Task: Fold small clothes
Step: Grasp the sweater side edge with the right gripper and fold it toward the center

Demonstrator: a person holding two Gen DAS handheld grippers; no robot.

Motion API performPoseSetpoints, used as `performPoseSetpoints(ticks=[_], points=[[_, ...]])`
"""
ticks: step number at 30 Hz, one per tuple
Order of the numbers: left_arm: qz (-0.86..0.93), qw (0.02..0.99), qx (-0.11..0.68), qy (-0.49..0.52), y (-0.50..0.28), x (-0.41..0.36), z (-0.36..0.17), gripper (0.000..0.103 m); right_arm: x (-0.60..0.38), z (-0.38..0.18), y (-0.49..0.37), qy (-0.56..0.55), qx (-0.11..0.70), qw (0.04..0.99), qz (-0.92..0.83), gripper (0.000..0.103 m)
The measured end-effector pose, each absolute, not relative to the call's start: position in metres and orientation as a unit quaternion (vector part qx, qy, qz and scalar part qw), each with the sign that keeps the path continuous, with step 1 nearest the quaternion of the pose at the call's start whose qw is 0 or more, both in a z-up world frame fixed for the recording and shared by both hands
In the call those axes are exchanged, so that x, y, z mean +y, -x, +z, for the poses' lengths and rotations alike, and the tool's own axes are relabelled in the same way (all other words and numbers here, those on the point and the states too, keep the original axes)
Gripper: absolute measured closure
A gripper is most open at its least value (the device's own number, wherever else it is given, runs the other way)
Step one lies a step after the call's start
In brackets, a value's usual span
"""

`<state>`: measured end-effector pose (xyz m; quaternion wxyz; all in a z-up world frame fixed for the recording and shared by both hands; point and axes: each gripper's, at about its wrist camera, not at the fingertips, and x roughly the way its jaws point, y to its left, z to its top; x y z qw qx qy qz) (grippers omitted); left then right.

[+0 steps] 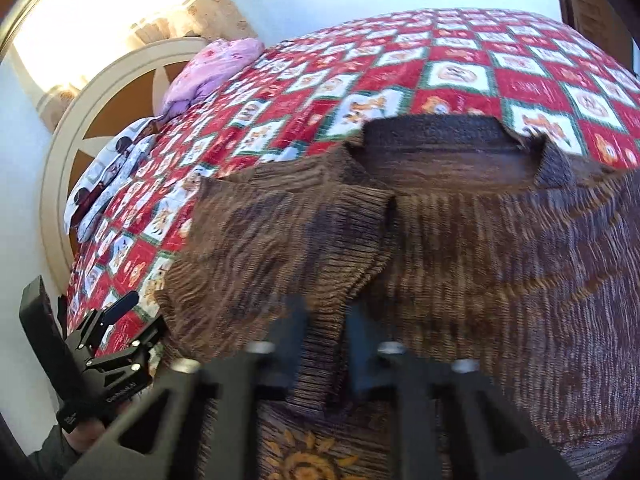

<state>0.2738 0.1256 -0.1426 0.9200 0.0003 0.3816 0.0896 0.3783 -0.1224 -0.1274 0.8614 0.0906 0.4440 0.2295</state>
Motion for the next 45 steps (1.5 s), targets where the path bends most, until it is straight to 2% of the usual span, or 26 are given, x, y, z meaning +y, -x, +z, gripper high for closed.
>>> performPoseSetpoints(ticks=[3,10,15,17,18,22,26,29,30,32,33,34,36,40,41,42,43,44,45], points=[[0.089,0.920,0.382,0.006,-0.273,0.128,-0.143,0.019,-0.113,-0.115,-0.370,-0.065,0.421,0.873,0.236,0.099],[0.095,0.920,0.380,0.003,-0.273,0.129,-0.143,0.017,-0.113,-0.082,-0.355,-0.009,0.381,0.898,0.218,0.100],[0.085,0.922,0.378,0.008,-0.272,0.129,-0.142,0.017,-0.141,-0.069,-0.358,-0.011,0.372,0.910,0.184,0.100],[0.064,0.926,0.373,0.015,-0.268,0.128,-0.141,0.013,-0.149,-0.071,-0.360,-0.011,0.374,0.910,0.177,0.100],[0.049,0.926,0.374,0.016,-0.267,0.127,-0.141,0.008,-0.151,-0.074,-0.361,-0.010,0.379,0.908,0.177,0.100],[0.004,0.934,0.358,0.003,-0.255,0.116,-0.132,0.008,-0.159,-0.094,-0.360,0.008,0.397,0.904,0.157,0.100],[-0.031,0.943,0.331,0.023,-0.241,0.109,-0.113,0.008,-0.170,-0.115,-0.360,-0.007,0.420,0.890,0.179,0.099],[-0.023,0.950,0.312,0.000,-0.251,0.100,-0.096,0.007,-0.174,-0.120,-0.358,-0.025,0.429,0.878,0.210,0.098],[-0.015,0.951,0.308,-0.011,-0.257,0.098,-0.092,0.003,-0.175,-0.117,-0.357,-0.029,0.422,0.880,0.213,0.094],[0.005,0.952,0.304,-0.026,-0.275,0.096,-0.091,0.001,-0.183,-0.111,-0.360,-0.056,0.410,0.883,0.222,0.080],[0.011,0.949,0.312,-0.030,-0.285,0.097,-0.096,0.001,-0.187,-0.109,-0.363,-0.071,0.408,0.882,0.224,0.062],[0.026,0.944,0.327,-0.039,-0.296,0.097,-0.103,0.001,-0.191,-0.107,-0.367,-0.089,0.406,0.881,0.225,0.049],[0.042,0.935,0.349,-0.045,-0.311,0.100,-0.118,0.001,-0.200,-0.104,-0.375,-0.128,0.402,0.878,0.224,0.045],[0.044,0.925,0.375,-0.047,-0.314,0.101,-0.133,0.001,-0.199,-0.116,-0.400,-0.157,0.436,0.860,0.214,0.046],[0.043,0.925,0.374,-0.049,-0.313,0.101,-0.133,0.001,-0.197,-0.122,-0.405,-0.158,0.448,0.854,0.212,0.051],[0.042,0.923,0.378,-0.053,-0.313,0.099,-0.135,0.001,-0.194,-0.127,-0.410,-0.157,0.460,0.847,0.213,0.072],[0.040,0.919,0.387,-0.059,-0.316,0.097,-0.138,0.001,-0.190,-0.130,-0.412,-0.153,0.463,0.846,0.213,0.084],[0.038,0.917,0.391,-0.062,-0.317,0.096,-0.139,0.001,-0.188,-0.127,-0.411,-0.146,0.454,0.855,0.205,0.084],[0.038,0.917,0.391,-0.062,-0.318,0.096,-0.139,0.001,-0.187,-0.120,-0.405,-0.137,0.433,0.868,0.200,0.090]])
